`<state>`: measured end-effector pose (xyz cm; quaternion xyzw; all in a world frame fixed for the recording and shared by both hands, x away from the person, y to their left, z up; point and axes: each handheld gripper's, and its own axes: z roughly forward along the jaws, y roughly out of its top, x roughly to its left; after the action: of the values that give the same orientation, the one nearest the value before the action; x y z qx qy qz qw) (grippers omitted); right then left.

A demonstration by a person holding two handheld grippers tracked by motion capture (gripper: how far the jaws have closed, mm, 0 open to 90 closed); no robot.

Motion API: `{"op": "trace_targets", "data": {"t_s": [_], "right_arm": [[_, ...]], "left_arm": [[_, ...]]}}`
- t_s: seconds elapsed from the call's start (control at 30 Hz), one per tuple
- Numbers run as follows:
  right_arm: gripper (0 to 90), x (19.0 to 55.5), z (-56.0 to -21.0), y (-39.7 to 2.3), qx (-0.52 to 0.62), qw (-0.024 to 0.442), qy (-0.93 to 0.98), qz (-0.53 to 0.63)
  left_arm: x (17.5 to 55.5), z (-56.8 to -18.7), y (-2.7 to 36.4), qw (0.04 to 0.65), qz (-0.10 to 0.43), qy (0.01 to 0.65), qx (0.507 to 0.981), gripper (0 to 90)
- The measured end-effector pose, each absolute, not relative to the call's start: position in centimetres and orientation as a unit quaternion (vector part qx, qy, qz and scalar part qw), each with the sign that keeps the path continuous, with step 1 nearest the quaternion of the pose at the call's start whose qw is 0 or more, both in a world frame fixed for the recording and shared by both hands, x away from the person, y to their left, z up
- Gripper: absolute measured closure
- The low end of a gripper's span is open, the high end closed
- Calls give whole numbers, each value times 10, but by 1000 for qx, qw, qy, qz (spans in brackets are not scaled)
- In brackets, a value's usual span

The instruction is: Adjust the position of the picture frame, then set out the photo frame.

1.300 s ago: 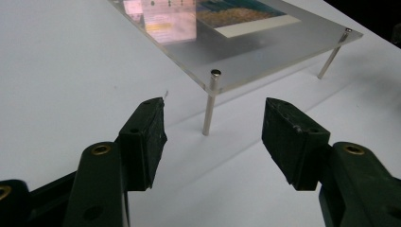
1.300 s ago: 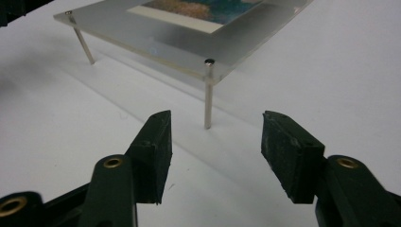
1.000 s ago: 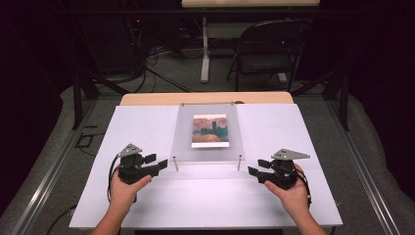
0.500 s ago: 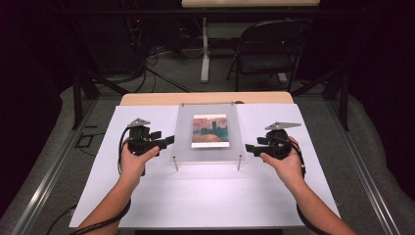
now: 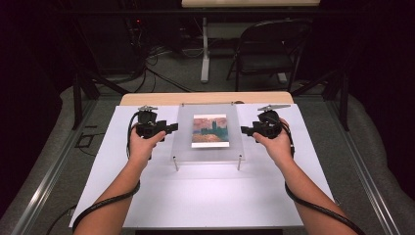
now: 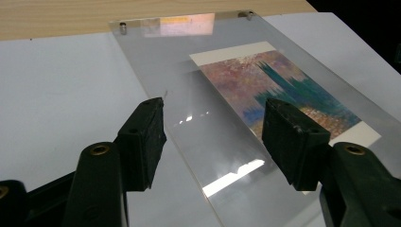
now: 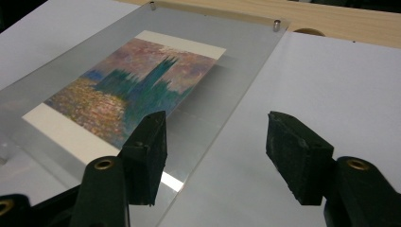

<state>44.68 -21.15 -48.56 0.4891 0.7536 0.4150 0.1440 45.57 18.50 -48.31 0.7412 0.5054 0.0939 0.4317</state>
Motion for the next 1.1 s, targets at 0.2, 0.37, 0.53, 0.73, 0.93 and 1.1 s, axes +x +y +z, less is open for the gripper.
{"op": "trace_targets", "data": {"t_s": [0.2,0.37,0.53,0.73,0.93,1.1], "right_arm": [[378,470,-495,-207,501,133,750,411],[377,481,-501,-206,509,128,748,406],[374,491,-508,-205,521,118,744,401],[372,498,-518,-200,531,93,739,405],[361,500,-527,-194,543,61,729,411],[360,501,-529,-187,539,53,736,406]], "left_arm": [[477,-493,184,422,83,531,730,385],[488,-501,182,408,79,538,733,381],[496,-511,178,406,72,543,731,379],[504,-521,169,400,60,545,735,378],[505,-524,160,398,54,541,739,366],[507,-525,160,397,51,546,736,364]]}}
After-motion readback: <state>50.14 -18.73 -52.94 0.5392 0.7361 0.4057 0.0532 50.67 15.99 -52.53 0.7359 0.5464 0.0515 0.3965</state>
